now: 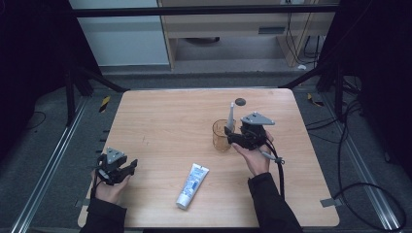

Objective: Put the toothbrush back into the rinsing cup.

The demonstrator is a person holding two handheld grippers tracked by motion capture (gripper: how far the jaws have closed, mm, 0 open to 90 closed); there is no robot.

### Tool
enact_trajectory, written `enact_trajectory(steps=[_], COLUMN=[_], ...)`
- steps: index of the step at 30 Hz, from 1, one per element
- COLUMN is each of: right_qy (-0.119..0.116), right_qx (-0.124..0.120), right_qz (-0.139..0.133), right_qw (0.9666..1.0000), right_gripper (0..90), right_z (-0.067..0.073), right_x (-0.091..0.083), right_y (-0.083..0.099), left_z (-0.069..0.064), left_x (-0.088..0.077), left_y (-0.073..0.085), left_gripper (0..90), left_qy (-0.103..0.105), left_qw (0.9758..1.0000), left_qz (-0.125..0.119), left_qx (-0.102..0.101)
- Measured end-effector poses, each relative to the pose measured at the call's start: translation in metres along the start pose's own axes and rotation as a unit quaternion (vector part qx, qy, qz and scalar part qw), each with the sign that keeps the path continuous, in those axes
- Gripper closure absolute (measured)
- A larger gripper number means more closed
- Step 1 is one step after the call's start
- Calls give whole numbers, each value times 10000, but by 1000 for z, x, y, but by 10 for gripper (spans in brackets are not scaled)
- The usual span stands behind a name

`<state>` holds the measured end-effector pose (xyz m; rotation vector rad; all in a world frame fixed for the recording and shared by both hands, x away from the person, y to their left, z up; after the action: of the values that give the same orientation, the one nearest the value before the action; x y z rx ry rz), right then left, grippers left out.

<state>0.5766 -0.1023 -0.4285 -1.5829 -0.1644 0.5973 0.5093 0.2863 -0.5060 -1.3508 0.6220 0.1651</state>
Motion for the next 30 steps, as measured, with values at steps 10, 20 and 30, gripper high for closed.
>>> enact_trajectory(steps=[10, 20, 30], right_qy=[216, 204, 230], right_qx=[-10, -109, -96], right_qz=[191, 507, 704], right_qw=[9996, 9984, 9972], right_gripper=[276, 298, 306], right_z=[-25, -37, -45], right_x=[-47, -73, -85], right_y=[16, 46, 72], left_z=[-26, -56, -89], left_x=[-4, -7, -7], left_y=[-6, -5, -4], left_gripper=[668, 746, 746], left_qy=[485, 909, 1277], left_qw=[9986, 9944, 9887], left_qz=[26, 170, 307], left_qx=[217, 517, 722])
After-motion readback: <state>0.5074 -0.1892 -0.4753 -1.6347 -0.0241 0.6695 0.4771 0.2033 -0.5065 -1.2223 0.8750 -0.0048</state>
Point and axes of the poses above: each handheld gripper's, and its own axes: x roughly forward along the jaws, y roughly out of its underside, z roughly to its left, the point moved 7 cm from there along x, roughly forward along the jaws, and after that the axes turned 9 degrees about -z, right-handed, at the moved point
